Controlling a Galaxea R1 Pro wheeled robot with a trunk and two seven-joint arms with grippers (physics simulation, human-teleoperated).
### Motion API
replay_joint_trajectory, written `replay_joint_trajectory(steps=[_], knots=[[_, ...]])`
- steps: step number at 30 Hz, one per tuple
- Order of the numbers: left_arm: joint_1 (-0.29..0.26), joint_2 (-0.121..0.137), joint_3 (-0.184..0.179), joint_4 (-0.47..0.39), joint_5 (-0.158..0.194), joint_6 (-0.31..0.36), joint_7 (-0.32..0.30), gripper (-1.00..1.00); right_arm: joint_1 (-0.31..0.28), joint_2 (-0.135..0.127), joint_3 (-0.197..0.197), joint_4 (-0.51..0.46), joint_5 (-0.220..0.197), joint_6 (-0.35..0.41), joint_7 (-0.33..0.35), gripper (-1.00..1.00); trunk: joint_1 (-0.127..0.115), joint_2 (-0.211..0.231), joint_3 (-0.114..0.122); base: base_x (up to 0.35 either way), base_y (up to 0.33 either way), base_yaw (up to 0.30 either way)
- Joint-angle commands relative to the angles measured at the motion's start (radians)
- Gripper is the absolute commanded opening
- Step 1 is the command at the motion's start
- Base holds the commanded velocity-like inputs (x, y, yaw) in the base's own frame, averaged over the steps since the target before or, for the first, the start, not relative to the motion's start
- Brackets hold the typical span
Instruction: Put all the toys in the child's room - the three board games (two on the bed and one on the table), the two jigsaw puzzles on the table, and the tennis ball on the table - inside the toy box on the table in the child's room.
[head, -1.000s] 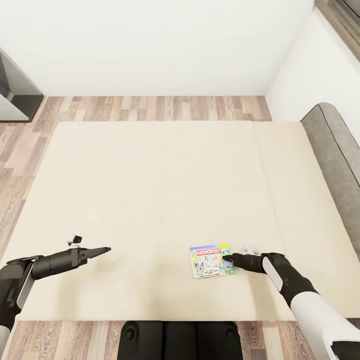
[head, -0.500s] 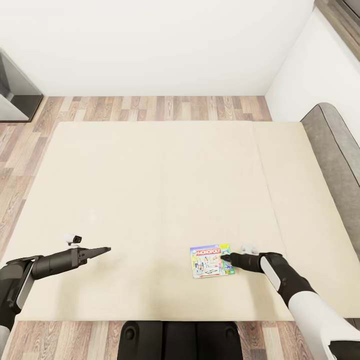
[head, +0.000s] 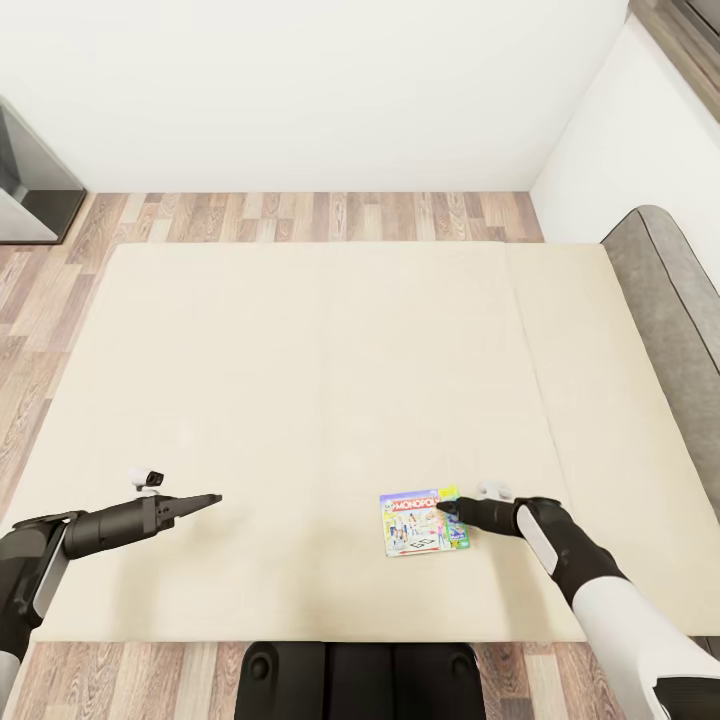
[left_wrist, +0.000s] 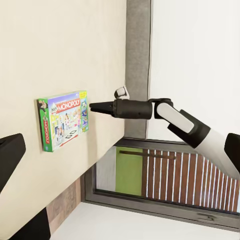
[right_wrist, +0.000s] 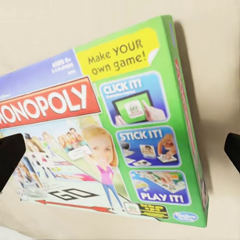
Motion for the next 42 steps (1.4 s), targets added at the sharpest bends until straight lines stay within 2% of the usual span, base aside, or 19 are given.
replay_joint_trajectory(steps=[1, 11, 28, 42], knots=[[0.0, 0.0, 0.0, 0.0, 0.0, 0.011, -0.004, 1.0, 0.0, -0.001, 0.004, -0.005, -0.003, 0.004, 0.0, 1.0, 0.001, -0.002, -0.001, 0.0, 0.0, 0.0], [0.0, 0.0, -0.001, 0.0, 0.0, 0.011, -0.004, 1.0, -0.001, 0.0, 0.004, -0.021, -0.001, 0.004, 0.0, 1.0, 0.001, -0.002, -0.001, 0.0, 0.0, 0.0], [0.0, -0.001, -0.001, 0.0, -0.001, 0.011, -0.004, 1.0, -0.002, 0.026, 0.007, -0.024, 0.011, 0.002, 0.001, 1.0, 0.001, -0.002, -0.001, 0.0, 0.0, 0.0], [0.0, 0.0, 0.0, -0.002, 0.0, 0.01, -0.004, 1.0, -0.005, 0.027, 0.007, -0.03, 0.011, 0.002, 0.001, 1.0, 0.001, -0.002, -0.005, 0.0, 0.0, 0.0]])
